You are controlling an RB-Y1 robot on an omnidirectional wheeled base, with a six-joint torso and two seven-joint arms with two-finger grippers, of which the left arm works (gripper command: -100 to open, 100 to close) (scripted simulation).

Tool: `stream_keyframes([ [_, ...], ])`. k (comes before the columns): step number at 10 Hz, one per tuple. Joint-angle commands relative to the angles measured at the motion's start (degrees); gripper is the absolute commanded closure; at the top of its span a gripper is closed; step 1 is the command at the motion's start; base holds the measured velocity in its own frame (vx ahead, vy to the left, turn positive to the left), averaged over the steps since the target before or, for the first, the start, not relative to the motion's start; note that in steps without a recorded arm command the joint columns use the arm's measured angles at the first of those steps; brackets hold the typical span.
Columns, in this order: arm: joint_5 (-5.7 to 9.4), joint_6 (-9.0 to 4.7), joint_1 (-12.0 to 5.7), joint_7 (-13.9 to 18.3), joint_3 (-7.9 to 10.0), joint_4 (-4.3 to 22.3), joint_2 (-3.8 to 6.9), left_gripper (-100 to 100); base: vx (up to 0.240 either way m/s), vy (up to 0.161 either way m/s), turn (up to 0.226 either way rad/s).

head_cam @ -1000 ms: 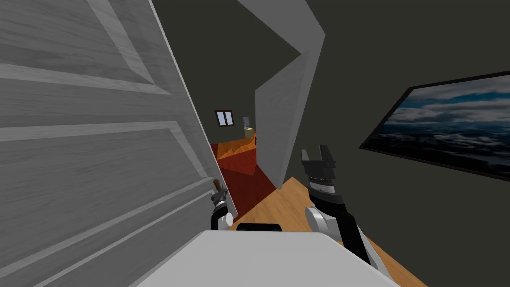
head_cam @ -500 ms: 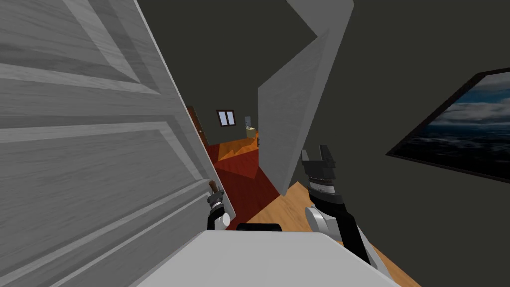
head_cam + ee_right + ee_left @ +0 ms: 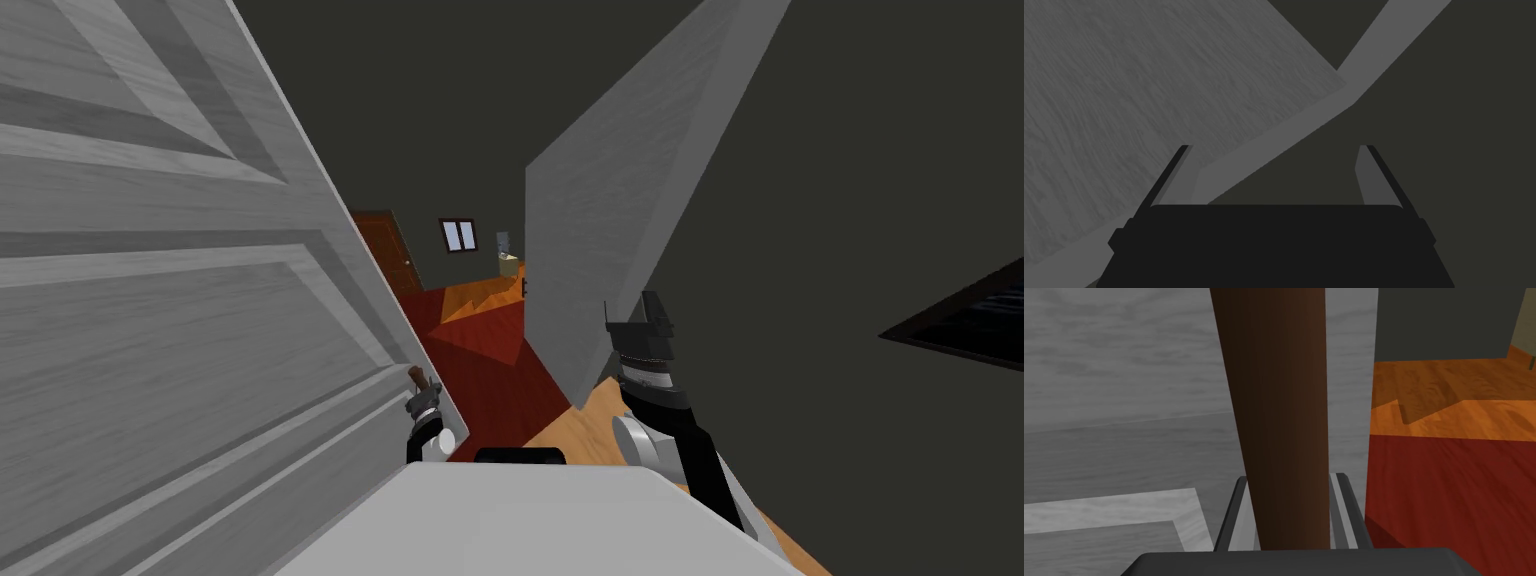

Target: Push the door open

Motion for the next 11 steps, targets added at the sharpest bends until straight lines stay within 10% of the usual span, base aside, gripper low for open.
stream_keyframes([
  [1,0.4,-1.05,-0.55,0.8,0.87,1.8,1.13,100,0.121,0.038,0.035],
  [11,4.28,-0.39,0.63,1.4,5.44,1.2,2.81,100,0.184,0.003,0.085],
])
